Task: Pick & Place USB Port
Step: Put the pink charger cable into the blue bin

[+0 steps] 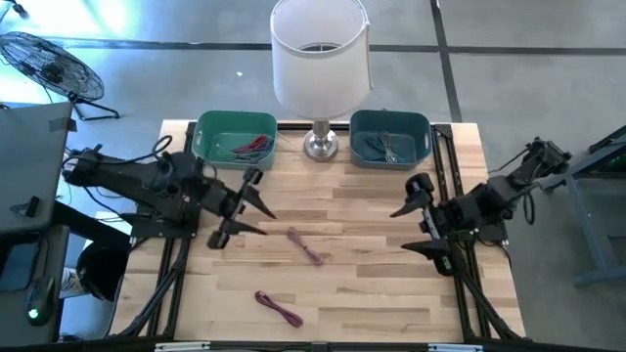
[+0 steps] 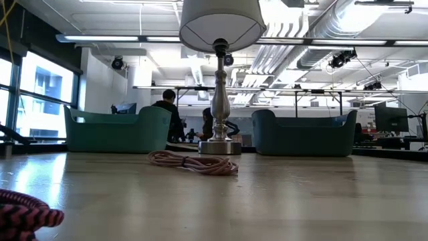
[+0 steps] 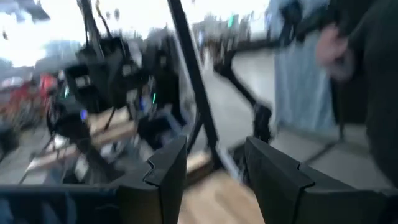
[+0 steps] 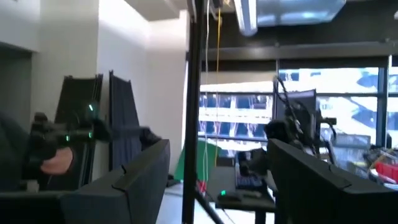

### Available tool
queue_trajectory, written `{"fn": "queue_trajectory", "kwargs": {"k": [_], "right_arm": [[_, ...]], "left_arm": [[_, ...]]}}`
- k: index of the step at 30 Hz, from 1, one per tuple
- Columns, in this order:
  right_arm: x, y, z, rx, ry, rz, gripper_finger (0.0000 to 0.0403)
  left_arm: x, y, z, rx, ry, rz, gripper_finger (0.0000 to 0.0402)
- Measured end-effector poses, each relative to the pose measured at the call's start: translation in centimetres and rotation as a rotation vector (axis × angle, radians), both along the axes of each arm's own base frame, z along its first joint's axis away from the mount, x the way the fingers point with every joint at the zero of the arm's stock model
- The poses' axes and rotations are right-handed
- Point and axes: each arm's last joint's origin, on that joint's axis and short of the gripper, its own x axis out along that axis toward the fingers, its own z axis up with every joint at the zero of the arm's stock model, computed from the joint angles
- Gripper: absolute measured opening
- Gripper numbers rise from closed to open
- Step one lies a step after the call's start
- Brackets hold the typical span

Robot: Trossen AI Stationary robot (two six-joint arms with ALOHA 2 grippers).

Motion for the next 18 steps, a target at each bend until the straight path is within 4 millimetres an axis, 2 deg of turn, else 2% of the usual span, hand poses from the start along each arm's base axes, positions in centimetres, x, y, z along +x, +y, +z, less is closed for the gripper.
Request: {"fn": "queue_trajectory", "kwargs": {"k": [6,11,14,18], "right_arm": [[-1.3,0.6,-0.1,-0.016,0.053,0.017,0.0261],[-1.9,1.0,-0.3,-0.03,0.081,0.05,0.0261],[-2.2,1.3,-0.3,-0.033,0.084,0.073,0.0261],[-2.7,1.6,-0.5,-0.047,0.104,0.095,0.0261]], "left_arm": [[-0.3,-3.5,2.9,0.154,0.189,0.064,0.016],[-1.0,-7.5,4.9,0.306,0.338,0.048,0.016],[-1.0,-10.1,5.0,0.345,0.449,0.012,0.016],[0.3,-12.7,4.1,0.381,0.567,0.025,0.016]]}}
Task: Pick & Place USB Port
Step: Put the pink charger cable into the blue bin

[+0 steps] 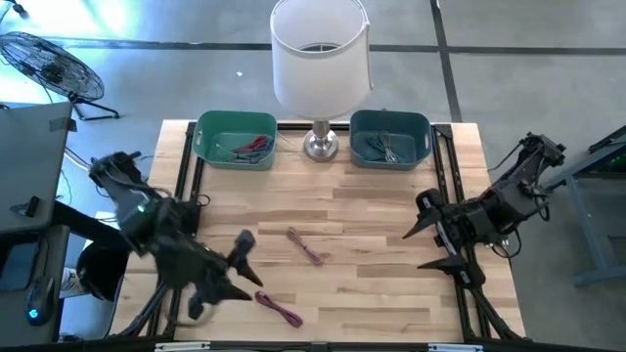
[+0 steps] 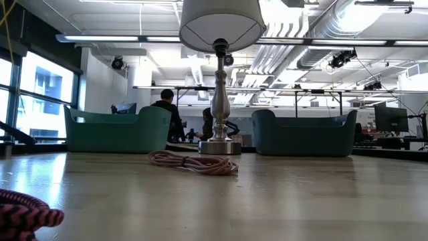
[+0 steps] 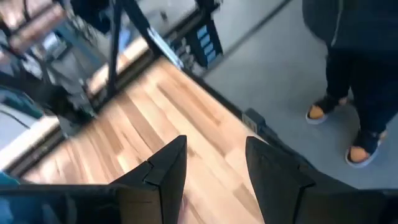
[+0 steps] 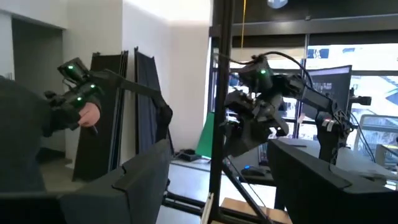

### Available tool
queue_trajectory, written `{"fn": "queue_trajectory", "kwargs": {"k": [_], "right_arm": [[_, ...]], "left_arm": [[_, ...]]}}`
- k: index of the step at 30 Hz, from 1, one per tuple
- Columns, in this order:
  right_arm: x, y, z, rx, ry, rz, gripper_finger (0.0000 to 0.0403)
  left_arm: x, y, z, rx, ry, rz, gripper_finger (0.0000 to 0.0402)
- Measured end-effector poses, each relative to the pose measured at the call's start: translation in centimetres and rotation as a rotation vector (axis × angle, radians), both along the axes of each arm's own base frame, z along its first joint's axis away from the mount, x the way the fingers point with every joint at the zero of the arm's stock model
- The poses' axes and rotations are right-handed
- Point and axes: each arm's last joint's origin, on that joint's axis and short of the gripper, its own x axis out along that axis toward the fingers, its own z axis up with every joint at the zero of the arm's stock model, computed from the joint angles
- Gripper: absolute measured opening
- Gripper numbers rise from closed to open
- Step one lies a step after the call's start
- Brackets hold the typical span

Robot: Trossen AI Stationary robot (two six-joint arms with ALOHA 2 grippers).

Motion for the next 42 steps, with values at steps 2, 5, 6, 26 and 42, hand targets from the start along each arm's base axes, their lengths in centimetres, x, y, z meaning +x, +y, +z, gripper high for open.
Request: {"fn": "queue_trajectory", "kwargs": {"k": [2,5,6,26,42], "right_arm": [[-0.2,0.1,0.0,-0.002,0.003,0.012,0.0261],[-0.4,0.3,0.0,-0.001,0.002,0.024,0.0261],[-0.4,0.4,0.0,-0.003,0.003,0.028,0.0261],[-0.6,0.6,-0.2,0.058,0.051,0.059,0.0261],[1.2,2.4,-1.3,0.064,0.08,0.002,0.0261]], "left_arm": [[0.9,-1.0,-0.9,0.03,0.041,0.007,0.016],[2.1,-2.1,-2.6,0.074,0.108,0.007,0.016],[2.4,-2.4,-3.2,0.091,0.134,0.01,0.016],[6.4,-6.5,-13.7,0.287,0.621,0.019,0.016],[6.1,-8.5,-14.5,0.078,0.764,0.008,0.016]]}}
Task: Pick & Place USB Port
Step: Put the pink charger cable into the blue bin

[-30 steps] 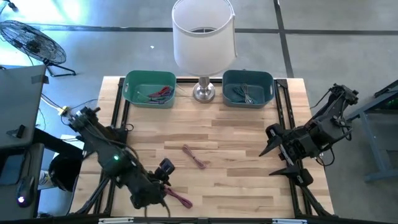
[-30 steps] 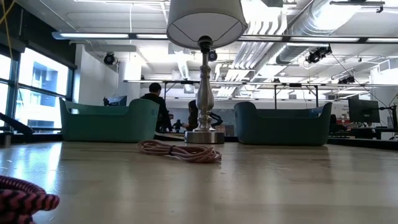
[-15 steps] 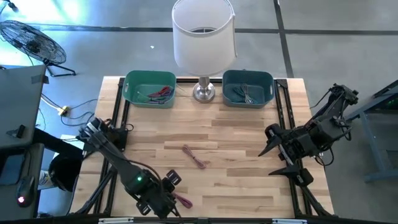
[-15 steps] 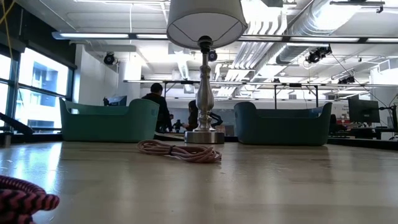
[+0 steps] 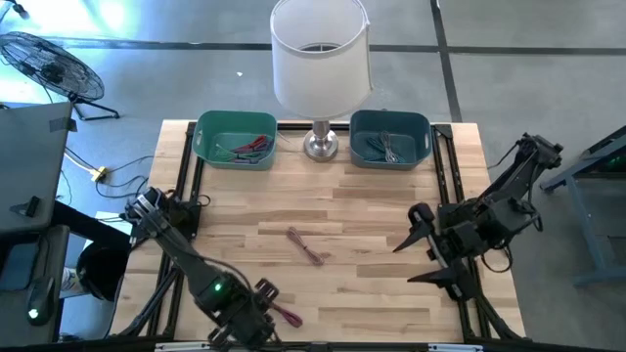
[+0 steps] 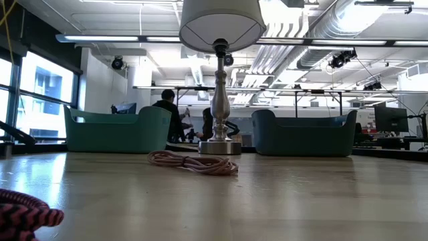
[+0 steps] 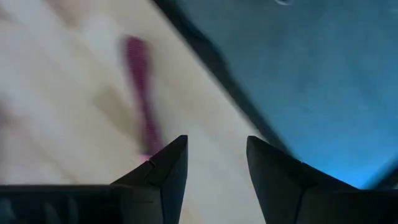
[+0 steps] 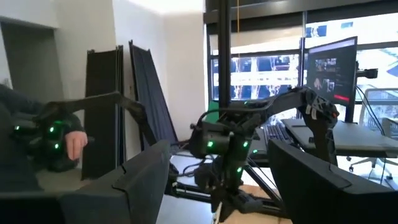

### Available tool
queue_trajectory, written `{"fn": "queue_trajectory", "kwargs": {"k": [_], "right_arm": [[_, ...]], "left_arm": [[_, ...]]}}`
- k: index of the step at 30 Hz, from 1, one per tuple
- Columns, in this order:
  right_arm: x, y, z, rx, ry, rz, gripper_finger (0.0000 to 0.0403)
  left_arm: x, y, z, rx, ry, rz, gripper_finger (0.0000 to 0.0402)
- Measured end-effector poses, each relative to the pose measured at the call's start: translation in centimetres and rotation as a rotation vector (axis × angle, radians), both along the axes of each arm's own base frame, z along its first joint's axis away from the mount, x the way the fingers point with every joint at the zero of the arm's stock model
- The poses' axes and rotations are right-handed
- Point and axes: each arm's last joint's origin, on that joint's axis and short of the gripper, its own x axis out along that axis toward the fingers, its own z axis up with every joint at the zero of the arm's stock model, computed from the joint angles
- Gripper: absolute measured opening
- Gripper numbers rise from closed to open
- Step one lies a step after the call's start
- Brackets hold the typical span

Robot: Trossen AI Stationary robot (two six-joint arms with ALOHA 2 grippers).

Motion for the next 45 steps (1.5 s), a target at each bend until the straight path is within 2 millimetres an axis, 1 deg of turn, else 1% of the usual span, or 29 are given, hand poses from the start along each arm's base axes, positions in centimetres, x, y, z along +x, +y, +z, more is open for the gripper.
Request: {"fn": "queue_trajectory", "kwargs": {"k": [3,7,11,14,18,21,26,30,34,45], "right_arm": [[0.4,0.8,0.0,0.033,-0.025,-0.005,0.0261],[0.5,1.6,0.1,0.076,-0.062,0.011,0.0261],[0.2,2.2,0.0,0.079,-0.062,0.045,0.0261],[-0.2,2.4,0.0,0.058,-0.07,0.066,0.0261],[-0.8,2.4,0.3,0.031,-0.092,0.129,0.0261],[-1.2,2.4,0.3,0.049,-0.069,0.193,0.0261],[-1.8,3.0,-0.1,0.032,-0.026,0.258,0.0261],[-2.1,3.2,-0.2,0.025,-0.016,0.276,0.0261],[-2.2,3.4,-0.3,0.011,-0.012,0.311,0.0261],[-2.3,3.6,-0.7,-0.018,0.013,0.33,0.0261]], "left_arm": [[-0.9,-1.3,-0.7,-0.02,0.057,-0.003,0.016],[-1.2,-2.7,-1.8,0.028,0.024,-0.008,0.016],[-0.4,-2.7,-2.7,0.109,-0.042,0.088,0.016],[0.7,-2.4,-3.8,0.169,-0.071,0.185,0.016],[2.5,-1.9,-5.7,0.18,-0.043,0.294,0.016],[3.7,-1.6,-7.2,0.191,-0.003,0.311,0.016],[5.4,-0.6,-8.9,0.202,0.034,0.35,0.016],[6.4,0.1,-9.6,0.163,0.081,0.357,0.016],[6.8,0.4,-9.7,0.15,0.093,0.368,0.016],[6.7,0.3,-9.9,0.125,0.112,0.366,0.016]]}}
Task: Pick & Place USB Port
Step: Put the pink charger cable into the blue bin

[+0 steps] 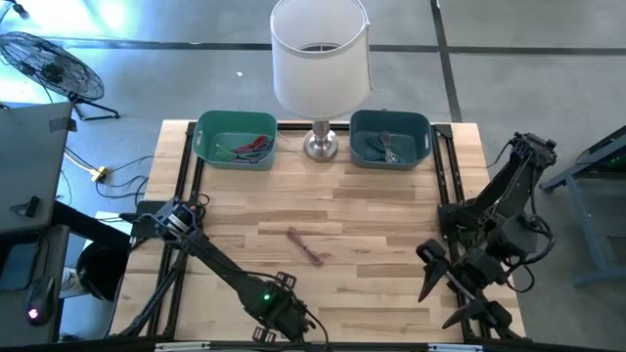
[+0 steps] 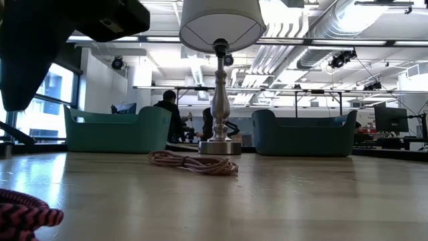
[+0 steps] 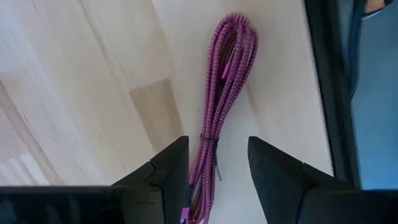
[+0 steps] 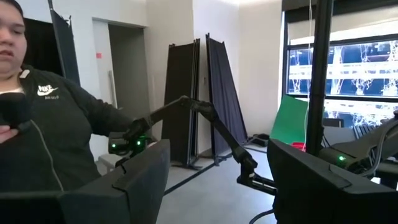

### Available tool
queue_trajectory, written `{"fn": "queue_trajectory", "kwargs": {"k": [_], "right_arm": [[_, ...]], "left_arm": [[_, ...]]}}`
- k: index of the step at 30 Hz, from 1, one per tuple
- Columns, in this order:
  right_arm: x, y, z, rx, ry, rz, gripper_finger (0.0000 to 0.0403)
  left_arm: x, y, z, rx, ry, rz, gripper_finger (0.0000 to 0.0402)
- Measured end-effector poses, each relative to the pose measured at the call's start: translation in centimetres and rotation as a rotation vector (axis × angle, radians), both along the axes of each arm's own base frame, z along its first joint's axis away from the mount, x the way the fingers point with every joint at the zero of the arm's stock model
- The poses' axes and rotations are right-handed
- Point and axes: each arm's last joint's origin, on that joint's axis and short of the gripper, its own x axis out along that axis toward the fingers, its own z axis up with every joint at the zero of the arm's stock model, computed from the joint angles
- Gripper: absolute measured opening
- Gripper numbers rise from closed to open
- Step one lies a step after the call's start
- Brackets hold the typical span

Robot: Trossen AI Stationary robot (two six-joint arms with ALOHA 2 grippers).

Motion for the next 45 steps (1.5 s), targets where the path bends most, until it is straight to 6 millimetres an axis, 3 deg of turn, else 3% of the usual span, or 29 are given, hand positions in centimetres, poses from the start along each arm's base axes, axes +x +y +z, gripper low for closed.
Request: {"fn": "queue_trajectory", "kwargs": {"k": [30,35,40,45], "right_arm": [[0.0,0.1,-0.1,-0.007,0.001,0.029,0.0261],[-0.1,0.1,-0.1,0.009,0.016,0.042,0.0261],[-0.1,0.1,-0.1,0.015,0.022,0.048,0.0261],[-0.1,0.1,-0.1,0.019,0.024,0.063,0.0261]], "left_arm": [[-0.6,0.5,-4.1,0.001,0.004,0.003,0.0159],[-1.1,0.8,-5.2,-0.029,0.02,0.022,0.0116],[-1.2,1.1,-6.0,-0.069,0.047,0.09,0.0023],[-0.7,1.4,-5.5,-0.098,0.032,0.187,0.0017]]}}
